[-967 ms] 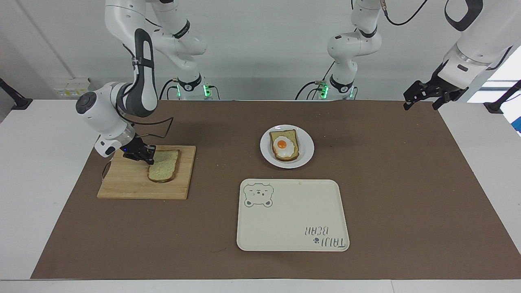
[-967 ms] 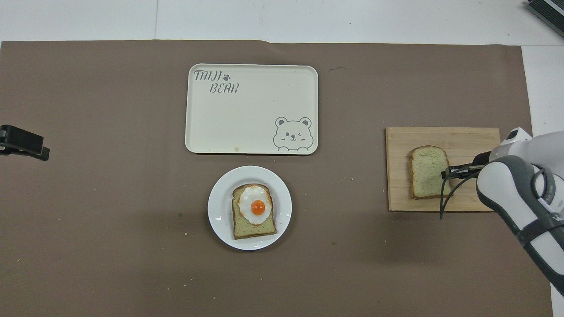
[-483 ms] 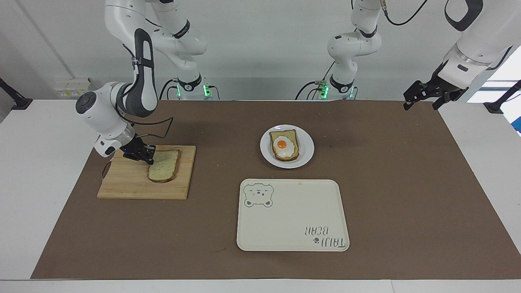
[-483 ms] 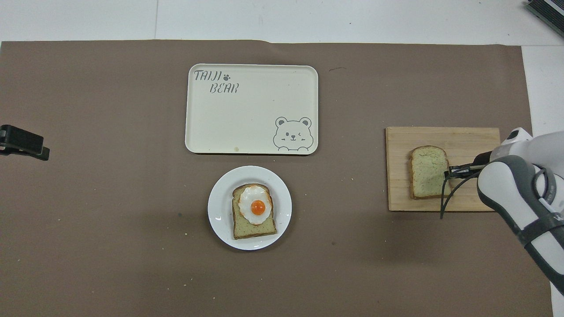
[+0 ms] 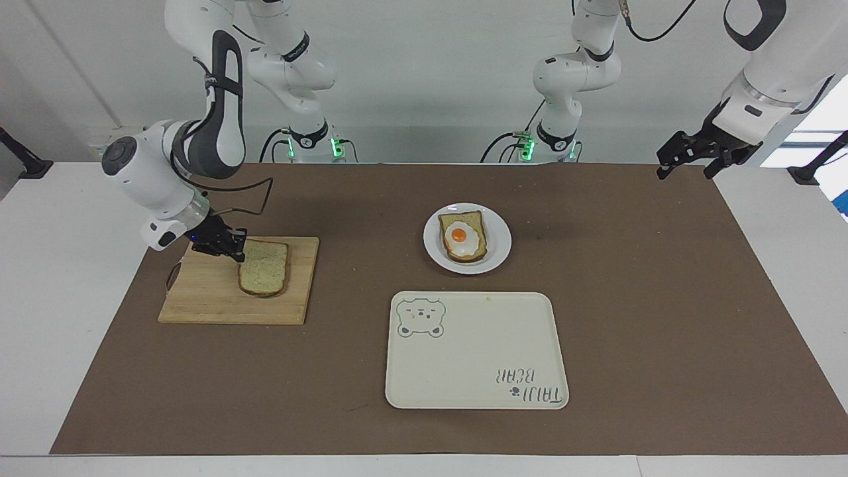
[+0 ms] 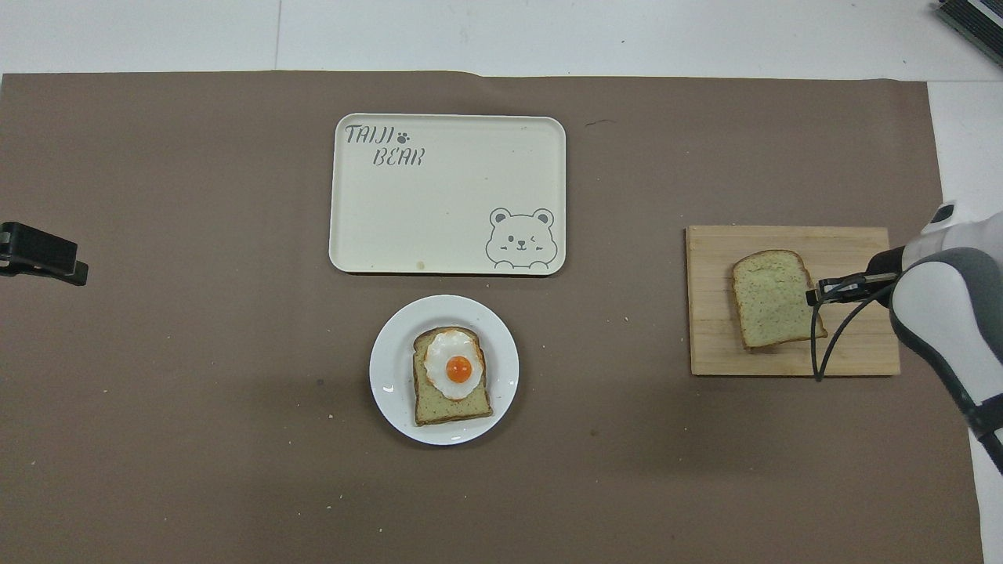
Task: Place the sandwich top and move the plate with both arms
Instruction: 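Grasp the bread slice edge with the right gripper and lift it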
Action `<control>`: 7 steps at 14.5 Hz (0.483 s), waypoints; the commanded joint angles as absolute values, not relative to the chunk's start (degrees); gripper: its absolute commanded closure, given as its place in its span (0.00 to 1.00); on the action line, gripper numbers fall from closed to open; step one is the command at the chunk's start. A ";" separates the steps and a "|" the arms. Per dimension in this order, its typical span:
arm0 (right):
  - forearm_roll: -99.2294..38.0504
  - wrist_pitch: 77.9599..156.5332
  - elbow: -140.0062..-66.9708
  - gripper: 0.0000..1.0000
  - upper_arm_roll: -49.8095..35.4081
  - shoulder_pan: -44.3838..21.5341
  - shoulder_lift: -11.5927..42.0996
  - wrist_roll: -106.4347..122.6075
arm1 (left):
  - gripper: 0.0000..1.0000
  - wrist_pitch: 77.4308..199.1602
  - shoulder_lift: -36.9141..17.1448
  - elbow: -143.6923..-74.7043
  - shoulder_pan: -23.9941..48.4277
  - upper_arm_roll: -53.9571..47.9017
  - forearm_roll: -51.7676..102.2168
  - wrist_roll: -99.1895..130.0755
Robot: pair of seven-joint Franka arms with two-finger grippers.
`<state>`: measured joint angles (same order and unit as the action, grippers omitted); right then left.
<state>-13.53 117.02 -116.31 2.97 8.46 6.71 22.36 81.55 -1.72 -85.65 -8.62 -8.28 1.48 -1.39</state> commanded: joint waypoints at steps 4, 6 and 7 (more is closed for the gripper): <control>-15.56 103.91 -108.30 1.00 2.99 9.58 5.19 21.71 | 0.00 81.39 -0.88 -86.04 -9.05 -8.53 1.23 -0.88; -16.69 101.26 -106.01 1.00 2.99 9.58 4.58 21.62 | 0.00 81.39 -0.88 -86.04 -9.05 -8.53 1.23 -0.88; -18.09 100.29 -105.82 1.00 2.99 9.58 3.96 21.62 | 0.00 81.39 -0.88 -86.04 -9.05 -8.53 1.23 -0.88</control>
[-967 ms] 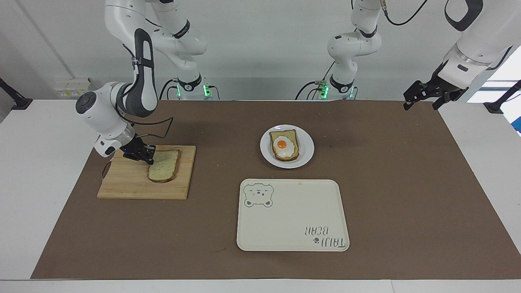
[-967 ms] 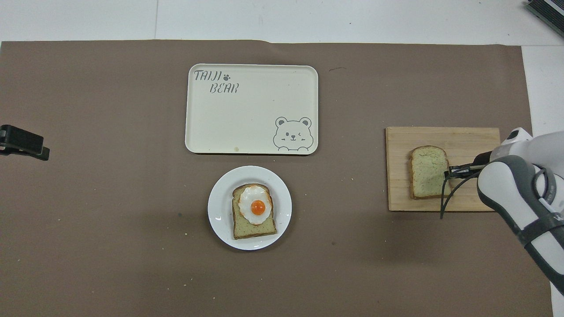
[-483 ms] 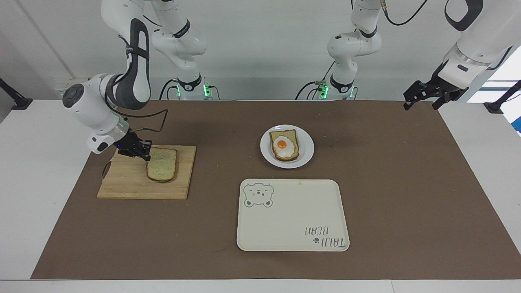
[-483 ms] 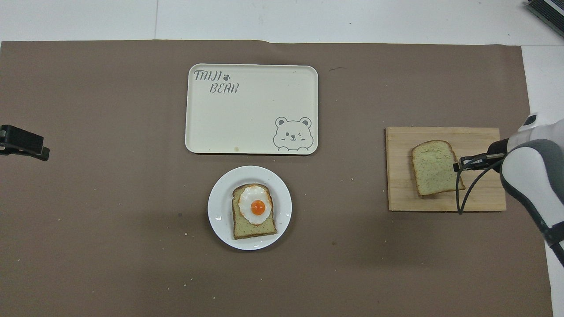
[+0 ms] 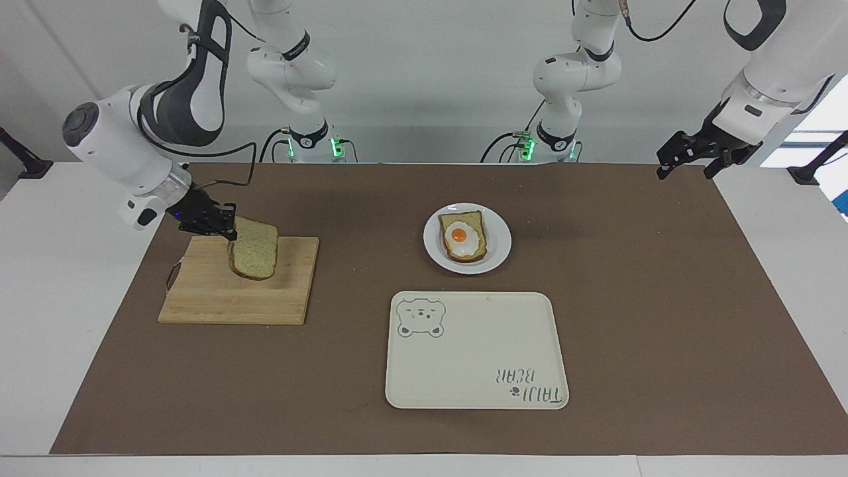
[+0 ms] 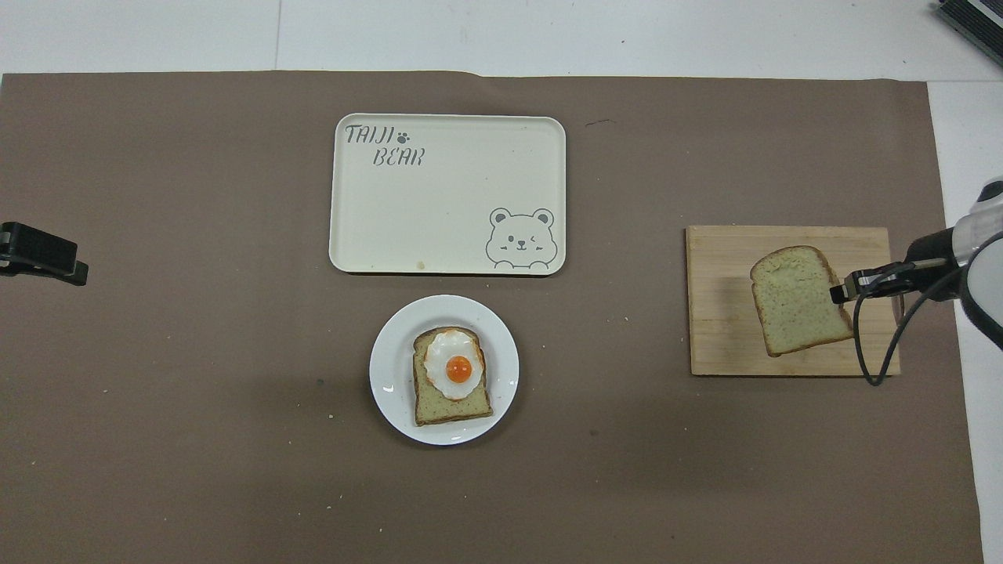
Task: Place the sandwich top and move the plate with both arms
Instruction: 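Grasp the bread slice edge with the right gripper and lift it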
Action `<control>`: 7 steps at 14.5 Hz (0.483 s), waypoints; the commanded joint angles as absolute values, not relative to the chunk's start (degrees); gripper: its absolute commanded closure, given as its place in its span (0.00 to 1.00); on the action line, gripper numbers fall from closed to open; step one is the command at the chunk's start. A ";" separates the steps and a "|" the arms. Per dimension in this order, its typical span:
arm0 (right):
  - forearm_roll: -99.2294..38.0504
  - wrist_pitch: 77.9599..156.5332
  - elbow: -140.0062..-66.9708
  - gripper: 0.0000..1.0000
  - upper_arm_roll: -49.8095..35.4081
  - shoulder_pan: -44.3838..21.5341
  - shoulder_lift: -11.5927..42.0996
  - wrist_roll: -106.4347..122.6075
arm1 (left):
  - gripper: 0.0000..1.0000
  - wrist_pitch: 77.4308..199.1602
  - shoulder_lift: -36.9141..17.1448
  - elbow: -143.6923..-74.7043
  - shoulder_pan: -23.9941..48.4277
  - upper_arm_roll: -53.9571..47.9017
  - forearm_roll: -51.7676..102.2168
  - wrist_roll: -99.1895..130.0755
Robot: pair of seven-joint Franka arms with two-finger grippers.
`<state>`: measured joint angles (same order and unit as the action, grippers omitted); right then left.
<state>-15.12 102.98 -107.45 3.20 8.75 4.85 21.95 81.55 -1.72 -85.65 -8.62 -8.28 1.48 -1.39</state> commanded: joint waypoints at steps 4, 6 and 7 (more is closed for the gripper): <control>-19.86 98.97 -105.82 1.00 1.94 7.92 1.59 20.49 | 0.00 81.39 -0.88 -86.04 -9.05 -8.53 1.23 -0.88; -20.39 98.96 -106.00 1.00 1.76 5.46 1.49 17.77 | 0.00 81.39 -0.88 -86.04 -9.14 -8.53 1.23 -0.88; -20.39 99.31 -105.91 1.00 1.76 3.88 1.49 15.75 | 0.00 81.39 -0.88 -86.04 -9.05 -8.61 1.23 -0.88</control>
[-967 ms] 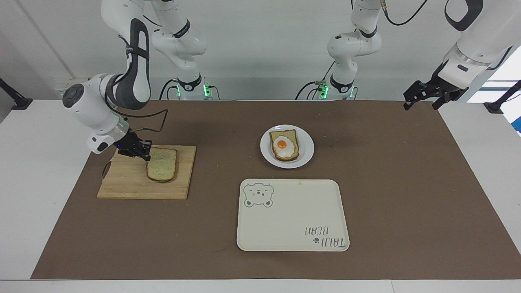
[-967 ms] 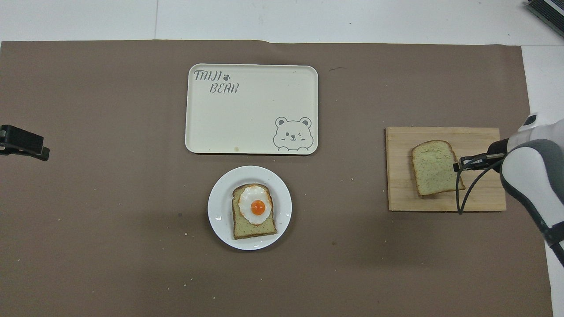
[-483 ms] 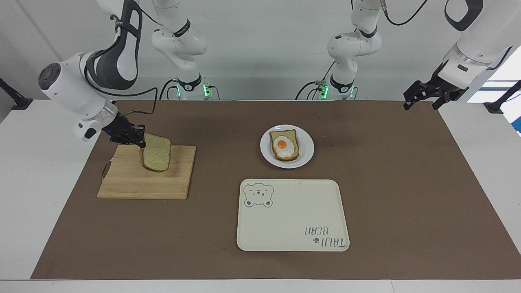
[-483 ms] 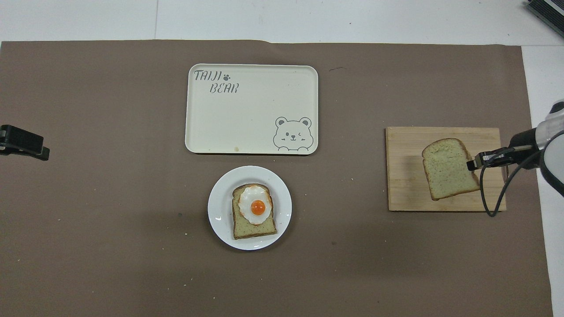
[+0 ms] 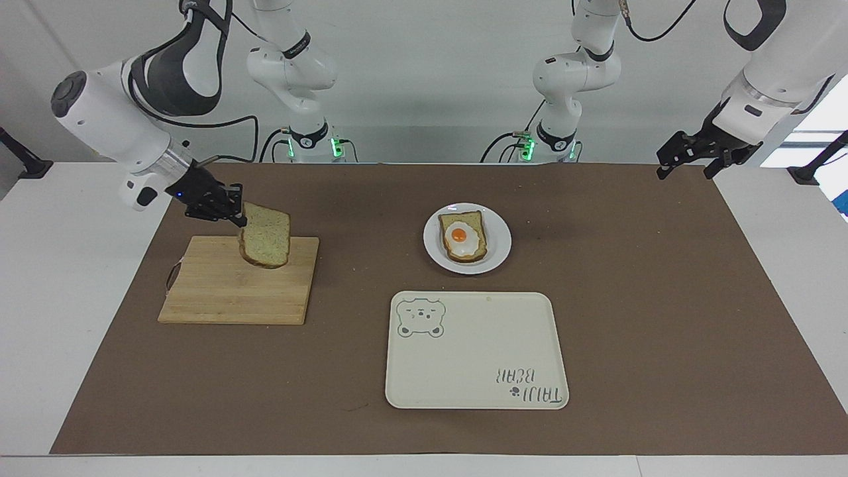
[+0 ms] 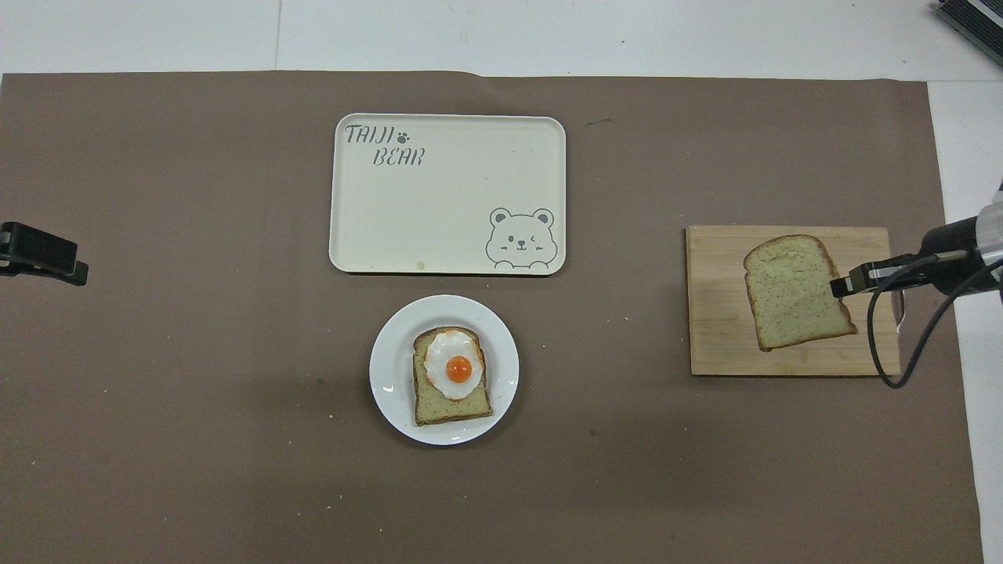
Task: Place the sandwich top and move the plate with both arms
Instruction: 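Grasp the bread slice edge with the right gripper and lift it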
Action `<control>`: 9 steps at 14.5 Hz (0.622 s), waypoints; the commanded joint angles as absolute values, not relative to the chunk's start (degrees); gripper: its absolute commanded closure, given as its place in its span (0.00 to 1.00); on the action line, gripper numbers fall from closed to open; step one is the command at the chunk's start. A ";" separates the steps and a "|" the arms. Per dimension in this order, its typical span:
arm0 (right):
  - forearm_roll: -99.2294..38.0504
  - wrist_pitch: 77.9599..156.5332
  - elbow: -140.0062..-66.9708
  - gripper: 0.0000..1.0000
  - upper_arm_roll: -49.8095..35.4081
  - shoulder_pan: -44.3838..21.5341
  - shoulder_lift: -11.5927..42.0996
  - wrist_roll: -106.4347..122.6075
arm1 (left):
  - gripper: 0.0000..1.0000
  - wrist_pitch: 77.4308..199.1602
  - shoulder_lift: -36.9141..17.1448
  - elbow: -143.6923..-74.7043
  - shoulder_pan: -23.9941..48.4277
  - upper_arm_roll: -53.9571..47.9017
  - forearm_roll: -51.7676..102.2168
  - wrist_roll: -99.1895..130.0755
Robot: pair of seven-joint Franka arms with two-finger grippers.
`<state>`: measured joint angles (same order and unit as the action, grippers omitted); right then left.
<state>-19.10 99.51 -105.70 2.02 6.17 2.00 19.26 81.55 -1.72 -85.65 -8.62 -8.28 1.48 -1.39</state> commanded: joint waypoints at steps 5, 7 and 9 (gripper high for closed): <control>-20.30 104.40 -106.17 1.00 1.76 -6.40 1.67 7.75 | 0.00 81.39 -0.88 -86.04 -9.05 -8.53 1.23 -0.88; -20.30 105.72 -106.43 1.00 1.76 -9.13 1.93 5.02 | 0.00 81.39 -0.88 -86.04 -9.05 -8.53 1.23 -0.88; -20.30 107.57 -106.79 1.00 1.67 -12.37 2.46 2.48 | 0.00 81.39 -0.88 -86.04 -9.05 -8.61 1.23 -0.88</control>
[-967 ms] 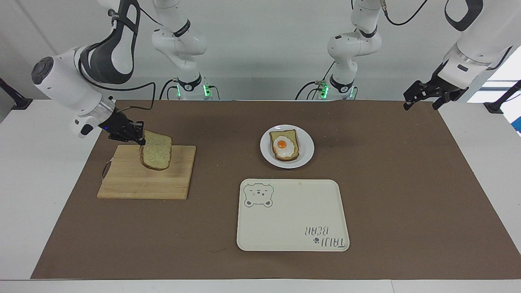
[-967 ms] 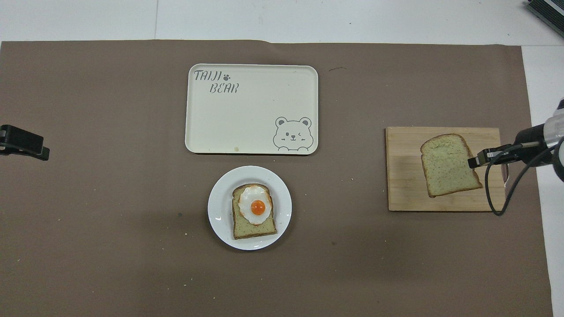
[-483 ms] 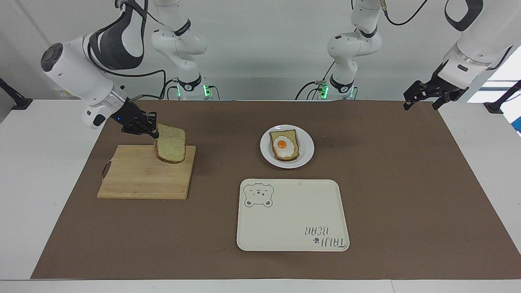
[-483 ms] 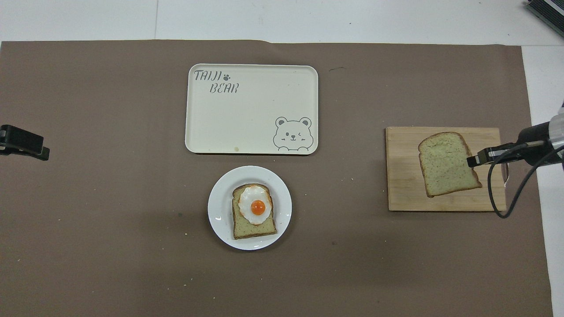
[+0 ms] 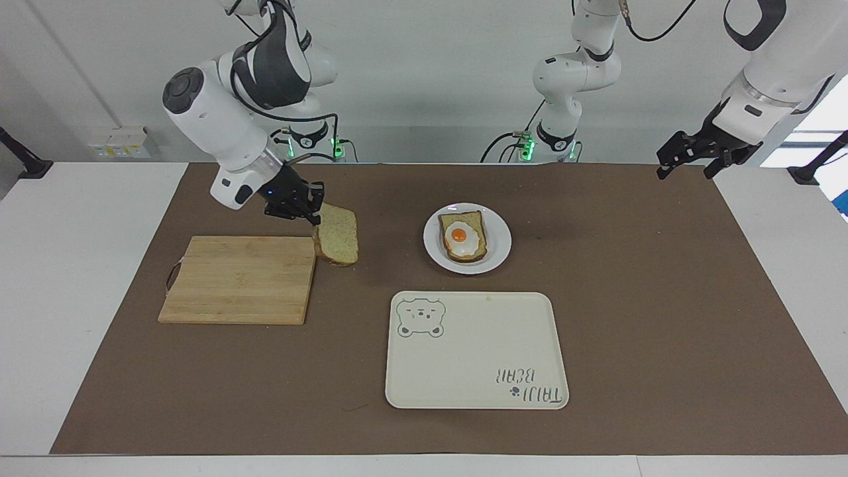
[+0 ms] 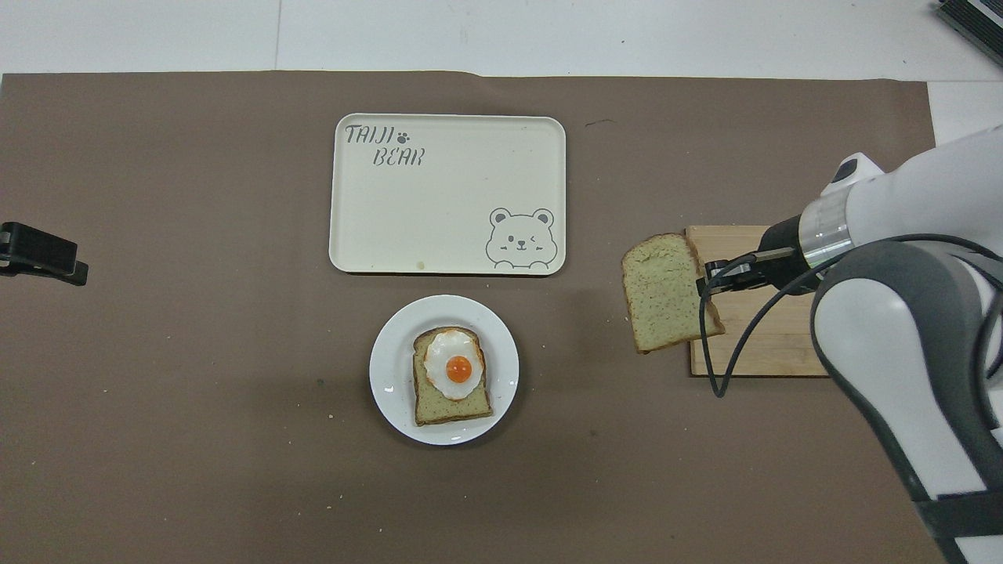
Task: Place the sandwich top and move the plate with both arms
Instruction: 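Carry the bread over the egg toast and lower it onto it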
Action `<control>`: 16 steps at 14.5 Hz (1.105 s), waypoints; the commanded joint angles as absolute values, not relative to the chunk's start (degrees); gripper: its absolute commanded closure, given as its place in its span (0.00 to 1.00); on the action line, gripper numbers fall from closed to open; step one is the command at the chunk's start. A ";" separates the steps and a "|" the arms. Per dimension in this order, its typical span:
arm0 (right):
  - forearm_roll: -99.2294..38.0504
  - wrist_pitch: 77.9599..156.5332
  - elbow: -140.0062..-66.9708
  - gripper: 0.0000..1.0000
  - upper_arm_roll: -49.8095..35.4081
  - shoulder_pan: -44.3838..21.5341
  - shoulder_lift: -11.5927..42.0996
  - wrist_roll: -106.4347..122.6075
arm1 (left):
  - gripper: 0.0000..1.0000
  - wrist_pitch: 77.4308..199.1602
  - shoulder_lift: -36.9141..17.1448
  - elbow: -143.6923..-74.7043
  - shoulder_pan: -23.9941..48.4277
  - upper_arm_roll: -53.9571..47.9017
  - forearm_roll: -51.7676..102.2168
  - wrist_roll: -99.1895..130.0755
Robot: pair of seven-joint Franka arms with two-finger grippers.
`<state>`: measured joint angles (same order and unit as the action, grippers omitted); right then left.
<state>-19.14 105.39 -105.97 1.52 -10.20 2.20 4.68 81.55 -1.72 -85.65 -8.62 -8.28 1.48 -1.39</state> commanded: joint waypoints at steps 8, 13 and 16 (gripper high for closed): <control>-25.64 114.17 -107.31 1.00 1.58 -21.70 4.66 -8.70 | 0.00 81.39 -0.88 -86.04 -9.05 -8.53 1.23 -0.88; -26.98 115.93 -107.75 1.00 1.58 -26.18 4.83 -12.82 | 0.00 81.39 -0.88 -86.04 -9.05 -8.53 1.23 -0.88; -32.59 120.65 -107.93 1.00 1.58 -30.13 7.46 -15.72 | 0.00 81.39 -0.88 -86.04 -9.05 -8.53 1.23 -0.88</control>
<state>-29.11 116.67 -107.26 1.37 -27.95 5.84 -13.65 81.55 -1.72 -85.65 -8.62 -8.28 1.48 -1.38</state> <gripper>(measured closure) 0.982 0.000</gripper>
